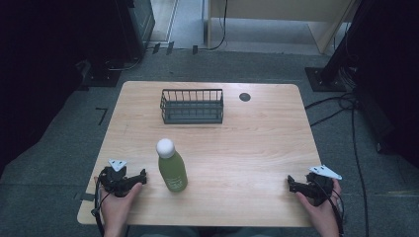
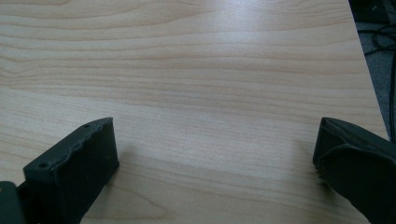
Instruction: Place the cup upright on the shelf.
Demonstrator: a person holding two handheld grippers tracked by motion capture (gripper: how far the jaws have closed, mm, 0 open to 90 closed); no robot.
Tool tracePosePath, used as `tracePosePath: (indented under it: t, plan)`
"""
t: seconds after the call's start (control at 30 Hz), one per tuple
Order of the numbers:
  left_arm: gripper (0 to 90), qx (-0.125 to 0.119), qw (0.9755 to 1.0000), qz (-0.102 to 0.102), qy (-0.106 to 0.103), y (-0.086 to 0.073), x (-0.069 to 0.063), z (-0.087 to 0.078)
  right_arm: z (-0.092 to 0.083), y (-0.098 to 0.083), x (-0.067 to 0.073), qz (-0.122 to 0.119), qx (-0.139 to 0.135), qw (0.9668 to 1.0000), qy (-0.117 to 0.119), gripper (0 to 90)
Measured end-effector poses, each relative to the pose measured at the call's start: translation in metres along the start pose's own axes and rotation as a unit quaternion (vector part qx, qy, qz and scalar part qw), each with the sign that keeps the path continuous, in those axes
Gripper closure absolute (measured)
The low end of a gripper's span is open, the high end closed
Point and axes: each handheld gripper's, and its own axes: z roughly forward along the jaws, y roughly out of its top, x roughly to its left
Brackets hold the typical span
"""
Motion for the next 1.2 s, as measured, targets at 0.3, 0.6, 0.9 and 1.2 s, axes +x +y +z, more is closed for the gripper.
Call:
tracePosePath:
  t: [0.3, 0.6, 0.9, 1.2]
  plan:
    - [0.0, -0.006, 0.9996, 0.009, -0.027, -0.007, 0.003, -0.013, 0.0, 0.0, 0.0, 0.0, 0.0, 1.0, 0.0, 0.0]
    - [0.0, -0.031, 0.995, 0.046, -0.082, -0.012, -0.022, -0.031, 0.0, 0.0, 0.0, 0.0, 0.0, 1.0, 0.0, 0.0]
    - [0.0, -0.045, 0.988, 0.071, -0.129, -0.022, -0.035, -0.048, 0.0, 0.0, 0.0, 0.0, 0.0, 1.0, 0.0, 0.0]
    - [0.0, -0.06, 0.9746, 0.104, -0.189, -0.024, -0.053, -0.056, 0.0, 0.0, 0.0, 0.0, 0.0, 1.0, 0.0, 0.0]
